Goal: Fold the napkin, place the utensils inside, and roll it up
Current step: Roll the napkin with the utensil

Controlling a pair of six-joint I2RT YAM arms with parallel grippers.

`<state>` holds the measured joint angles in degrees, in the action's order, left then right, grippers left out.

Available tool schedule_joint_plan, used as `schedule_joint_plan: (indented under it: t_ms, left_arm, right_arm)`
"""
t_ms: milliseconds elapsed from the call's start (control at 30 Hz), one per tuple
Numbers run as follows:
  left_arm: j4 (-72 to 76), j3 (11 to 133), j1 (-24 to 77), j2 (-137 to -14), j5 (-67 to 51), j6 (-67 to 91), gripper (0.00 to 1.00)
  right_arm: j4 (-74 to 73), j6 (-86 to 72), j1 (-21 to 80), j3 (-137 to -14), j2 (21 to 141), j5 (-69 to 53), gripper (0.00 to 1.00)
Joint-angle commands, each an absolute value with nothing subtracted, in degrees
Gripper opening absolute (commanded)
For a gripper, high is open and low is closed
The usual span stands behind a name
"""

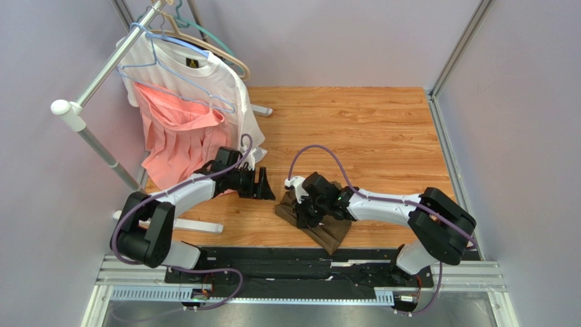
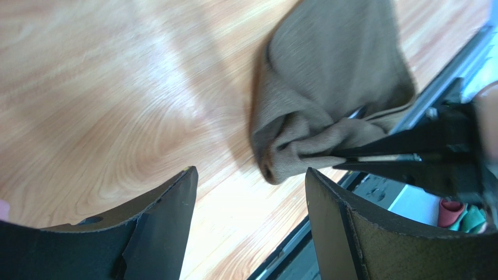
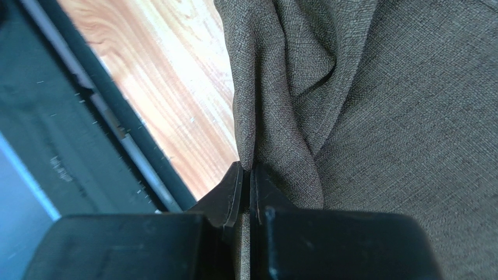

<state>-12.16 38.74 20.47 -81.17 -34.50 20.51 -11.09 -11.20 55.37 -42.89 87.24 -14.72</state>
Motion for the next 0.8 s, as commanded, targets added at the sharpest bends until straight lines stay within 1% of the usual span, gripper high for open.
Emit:
schedule_joint_plan:
  t_ms: [0,67,233,500,767]
  left_arm:
    - [-0.3,36.6,20.1,-77.3,-38.1,22.6,0.75]
    - [3.8,35.4,20.6,-77.3,-40.2,23.1,0.75]
    - [7.5,34.3,22.3,-79.3,-42.2,24.0,0.75]
    - [12.8,33.5,23.6,-86.4,-45.6,25.4,0.75]
    - [13.0,34.5,25.8,-91.3,-46.6,24.4,0.73]
  right_arm:
    - [-13.4,-12.4,51.0,-42.5,86.7,-28.5,0.0]
    - [-13.2,-12.3,48.6,-43.0,87.5,-33.1,0.0]
    - [-12.6,-12.2,44.7,-44.4,89.5,-40.6,0.0]
    - [-8.4,-13.6,39.0,-44.6,95.2,-48.0,0.0]
    - [-5.9,-14.8,34.2,-45.1,99.6,-52.3,0.0]
